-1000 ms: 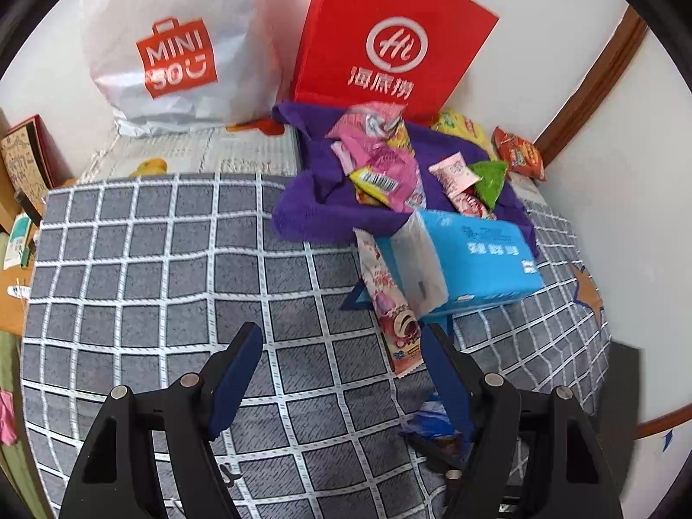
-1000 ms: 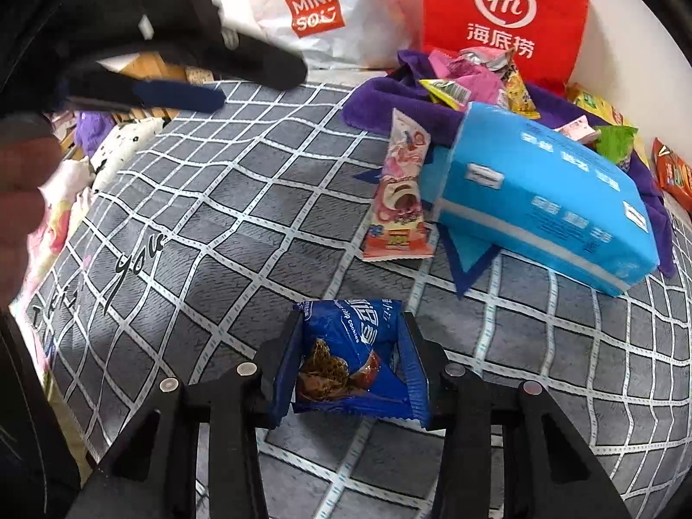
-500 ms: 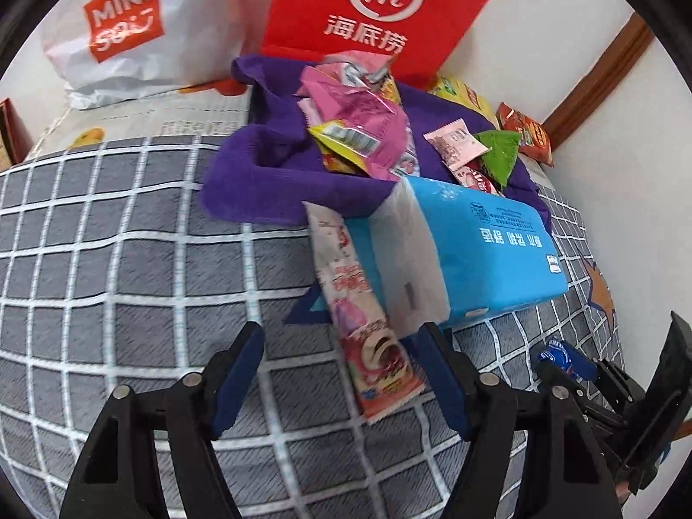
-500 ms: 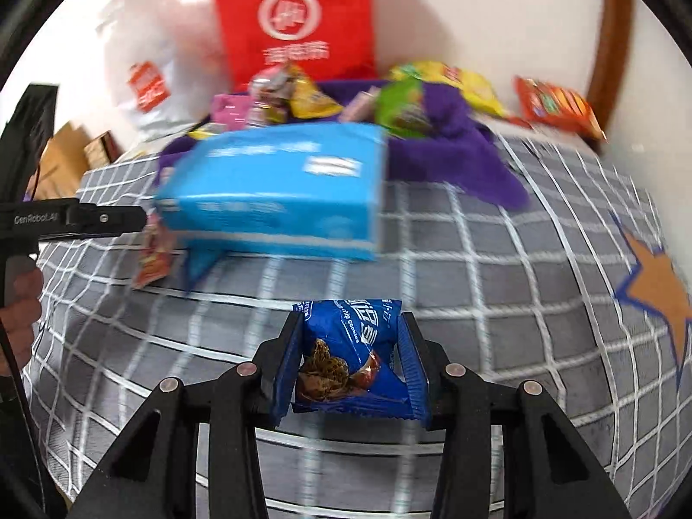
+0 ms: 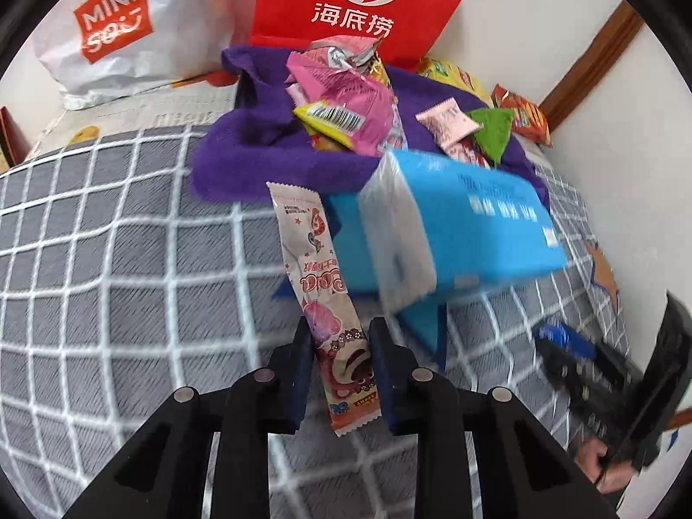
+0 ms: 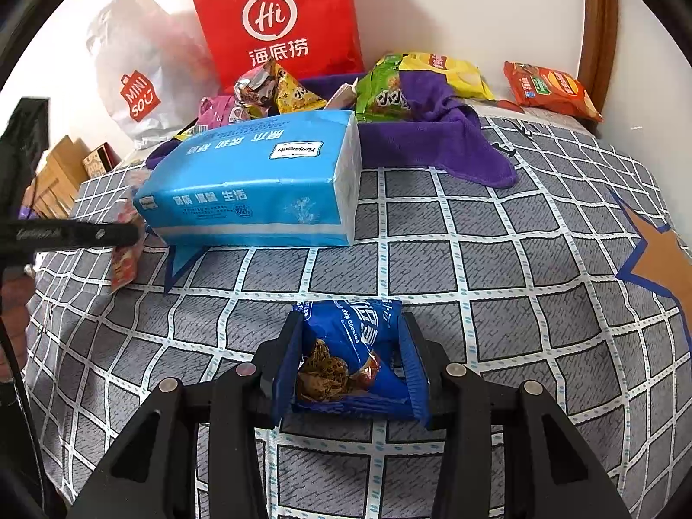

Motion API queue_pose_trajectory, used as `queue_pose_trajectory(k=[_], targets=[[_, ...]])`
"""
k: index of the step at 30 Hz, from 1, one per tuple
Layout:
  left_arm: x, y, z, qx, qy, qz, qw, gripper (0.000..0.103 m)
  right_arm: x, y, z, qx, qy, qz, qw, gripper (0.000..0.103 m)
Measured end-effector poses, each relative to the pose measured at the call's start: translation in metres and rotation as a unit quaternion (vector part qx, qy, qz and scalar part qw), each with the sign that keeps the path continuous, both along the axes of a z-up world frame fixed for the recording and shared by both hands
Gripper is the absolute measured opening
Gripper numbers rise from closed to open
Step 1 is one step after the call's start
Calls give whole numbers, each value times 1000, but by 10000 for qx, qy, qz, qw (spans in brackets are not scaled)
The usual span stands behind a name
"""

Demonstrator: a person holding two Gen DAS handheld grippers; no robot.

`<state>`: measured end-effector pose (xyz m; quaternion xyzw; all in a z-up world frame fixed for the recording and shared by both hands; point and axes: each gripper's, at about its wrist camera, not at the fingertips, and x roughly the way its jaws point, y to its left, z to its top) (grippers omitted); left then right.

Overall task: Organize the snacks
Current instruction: 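Lift the blue bag and the bar packet off the bedspread with both tools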

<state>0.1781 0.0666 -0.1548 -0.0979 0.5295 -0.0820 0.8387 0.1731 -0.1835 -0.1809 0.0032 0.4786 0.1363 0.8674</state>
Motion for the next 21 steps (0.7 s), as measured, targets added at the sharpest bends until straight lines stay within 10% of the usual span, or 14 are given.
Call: queue_pose_trajectory(k=[13,21], targets=[[-29,15,-10,151,38,193,9997,33,5,8,-3,-98,-53,54,9999,44],[-31,-5,-14,944,-647,95,9934,42,17,6,-5,-348,-139,-25,9993,45]])
